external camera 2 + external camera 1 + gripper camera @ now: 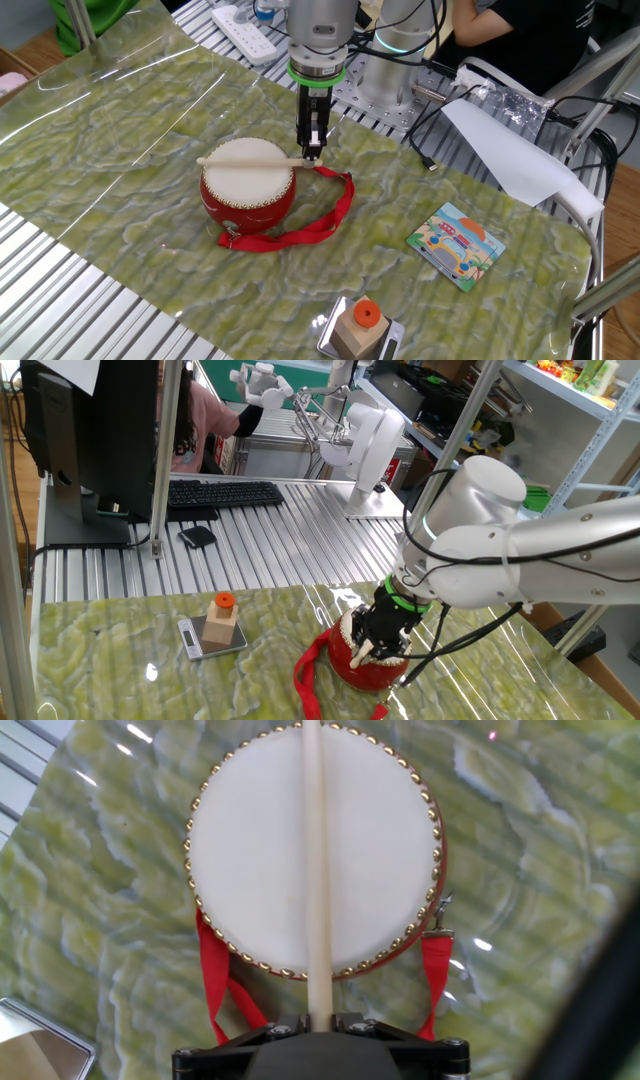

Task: Play the drum

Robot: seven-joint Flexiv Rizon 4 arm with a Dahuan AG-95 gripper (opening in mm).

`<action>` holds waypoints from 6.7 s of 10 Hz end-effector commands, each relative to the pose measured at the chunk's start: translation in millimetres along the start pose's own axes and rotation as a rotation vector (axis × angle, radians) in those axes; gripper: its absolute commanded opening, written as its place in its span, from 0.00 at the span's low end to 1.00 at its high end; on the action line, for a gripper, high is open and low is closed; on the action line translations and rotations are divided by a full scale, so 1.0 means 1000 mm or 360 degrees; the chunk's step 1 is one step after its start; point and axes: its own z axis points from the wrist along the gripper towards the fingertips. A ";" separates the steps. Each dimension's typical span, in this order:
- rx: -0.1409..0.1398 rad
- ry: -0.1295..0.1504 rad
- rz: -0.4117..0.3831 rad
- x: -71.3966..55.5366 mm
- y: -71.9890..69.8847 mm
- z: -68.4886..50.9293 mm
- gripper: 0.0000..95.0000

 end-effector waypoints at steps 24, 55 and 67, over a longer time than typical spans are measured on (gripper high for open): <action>-0.0004 0.0034 -0.0014 -0.003 -0.002 0.000 0.00; -0.0003 0.0029 -0.0040 -0.002 -0.002 -0.004 0.40; -0.0003 0.0061 -0.0512 -0.005 -0.021 -0.052 0.00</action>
